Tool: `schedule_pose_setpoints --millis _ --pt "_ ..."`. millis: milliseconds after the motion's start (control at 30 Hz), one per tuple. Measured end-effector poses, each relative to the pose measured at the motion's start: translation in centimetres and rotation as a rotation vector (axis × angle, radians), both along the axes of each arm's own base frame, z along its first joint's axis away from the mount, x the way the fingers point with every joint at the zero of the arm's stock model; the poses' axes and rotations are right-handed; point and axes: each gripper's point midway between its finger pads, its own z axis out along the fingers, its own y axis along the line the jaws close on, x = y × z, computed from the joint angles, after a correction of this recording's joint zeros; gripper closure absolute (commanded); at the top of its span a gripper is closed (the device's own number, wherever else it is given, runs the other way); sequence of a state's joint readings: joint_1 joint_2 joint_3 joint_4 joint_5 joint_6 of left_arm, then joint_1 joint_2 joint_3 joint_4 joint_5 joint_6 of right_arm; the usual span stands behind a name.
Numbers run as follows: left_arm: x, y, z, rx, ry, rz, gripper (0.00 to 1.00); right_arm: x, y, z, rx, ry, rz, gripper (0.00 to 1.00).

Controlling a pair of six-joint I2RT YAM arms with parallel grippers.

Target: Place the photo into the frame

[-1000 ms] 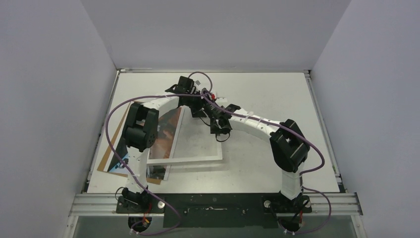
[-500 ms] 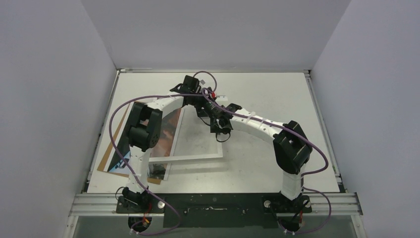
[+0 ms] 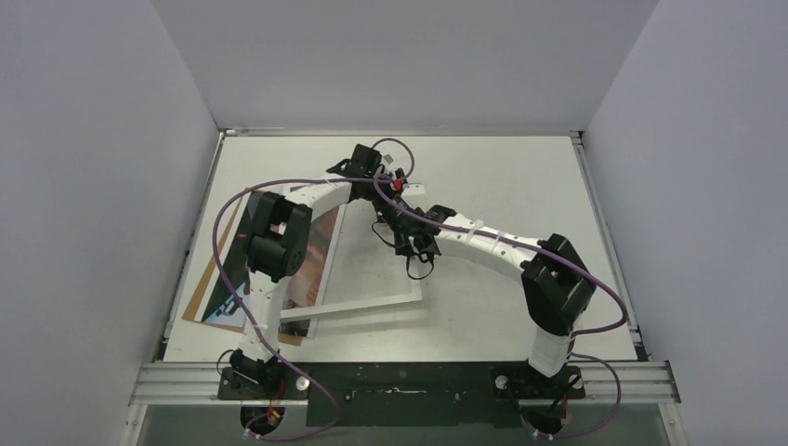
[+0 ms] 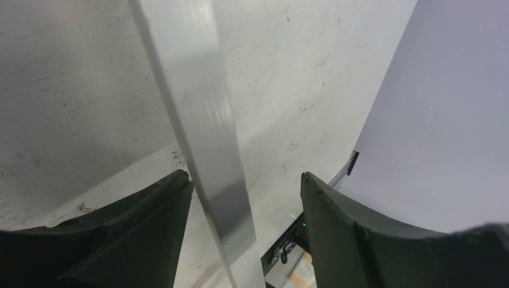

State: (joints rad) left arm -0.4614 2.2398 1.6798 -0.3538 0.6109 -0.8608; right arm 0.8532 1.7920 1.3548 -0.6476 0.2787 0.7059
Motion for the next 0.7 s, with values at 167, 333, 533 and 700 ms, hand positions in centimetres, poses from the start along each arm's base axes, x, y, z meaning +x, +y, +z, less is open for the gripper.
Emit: schedule_pose_setpoints --millis 167,333,533,700 --pt "0.3 -0.3 0.7 -0.017 -0.018 -0.014 0.4 -0.3 0.4 0.6 -0.002 -0.029 0.032 0.91" --pt "0.3 -0.4 0.8 -0.02 -0.021 -0.02 0.59 -0.1 0.0 0.9 -0.02 -0.054 0.022 0.91" --pt "0.1 -0.5 0.9 -0.024 -0.019 -0.03 0.46 0.3 -0.3 1.4 -0.032 -0.08 0.008 0.91" --pt "0.1 -1.1 1.0 -0.019 -0.011 -0.045 0.67 0.3 -0.4 1.5 -0.05 -0.093 0.018 0.91"
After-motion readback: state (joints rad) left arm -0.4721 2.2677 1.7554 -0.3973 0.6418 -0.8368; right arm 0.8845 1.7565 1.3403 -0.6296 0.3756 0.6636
